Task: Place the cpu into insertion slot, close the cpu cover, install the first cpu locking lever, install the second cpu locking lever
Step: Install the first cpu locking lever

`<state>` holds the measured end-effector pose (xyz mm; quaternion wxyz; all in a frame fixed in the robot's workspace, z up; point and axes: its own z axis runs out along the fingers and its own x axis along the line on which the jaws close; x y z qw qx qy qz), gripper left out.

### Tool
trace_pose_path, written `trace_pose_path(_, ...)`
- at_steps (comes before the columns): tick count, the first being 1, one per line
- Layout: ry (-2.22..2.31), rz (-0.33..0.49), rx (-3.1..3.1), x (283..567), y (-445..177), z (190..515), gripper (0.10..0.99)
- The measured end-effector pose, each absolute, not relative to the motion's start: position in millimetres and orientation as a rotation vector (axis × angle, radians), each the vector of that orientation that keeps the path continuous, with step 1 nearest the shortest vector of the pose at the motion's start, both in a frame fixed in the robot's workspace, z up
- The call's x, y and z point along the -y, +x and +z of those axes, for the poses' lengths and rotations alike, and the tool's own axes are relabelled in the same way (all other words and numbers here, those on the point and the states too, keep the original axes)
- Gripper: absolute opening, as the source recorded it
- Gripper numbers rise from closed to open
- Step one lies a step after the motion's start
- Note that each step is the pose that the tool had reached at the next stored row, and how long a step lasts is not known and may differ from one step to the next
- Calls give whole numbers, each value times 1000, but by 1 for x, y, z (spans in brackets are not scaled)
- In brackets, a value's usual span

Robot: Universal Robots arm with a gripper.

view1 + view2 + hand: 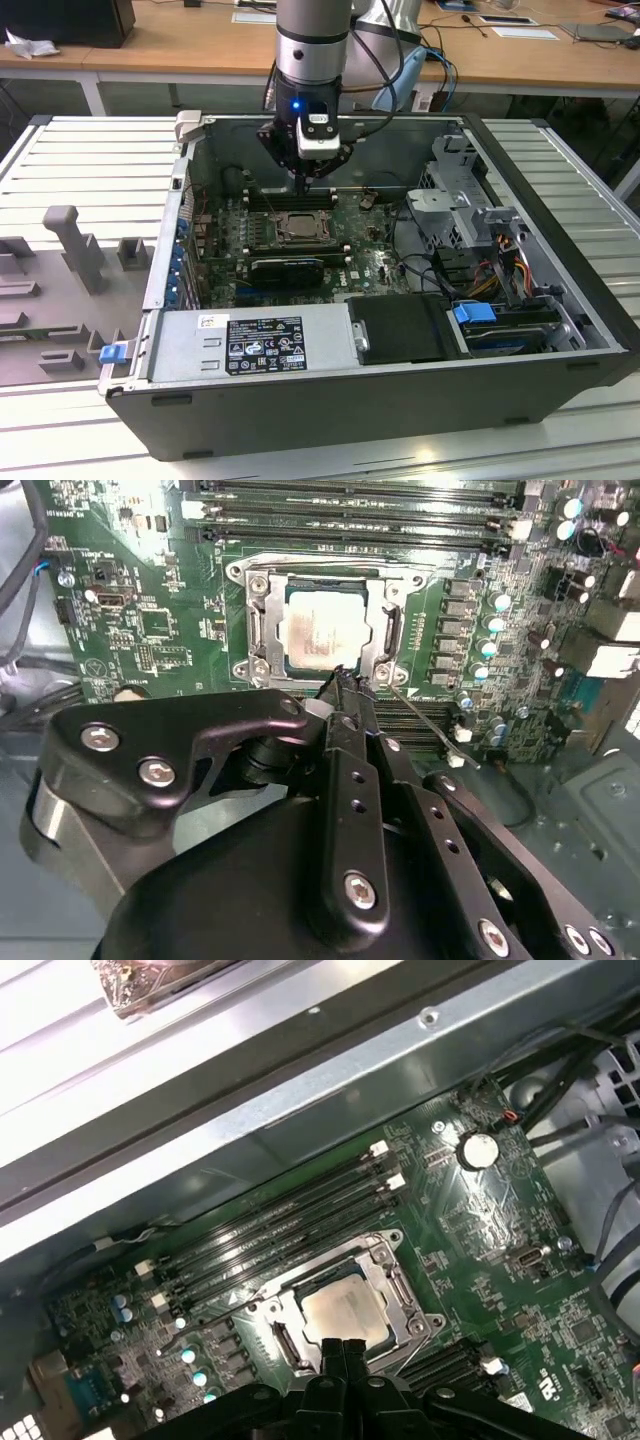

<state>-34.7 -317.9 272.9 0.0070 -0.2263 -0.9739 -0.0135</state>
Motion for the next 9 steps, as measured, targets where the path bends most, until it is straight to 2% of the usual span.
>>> trace_pose_path(9,-485,-41,3088,318,-35,273,106)
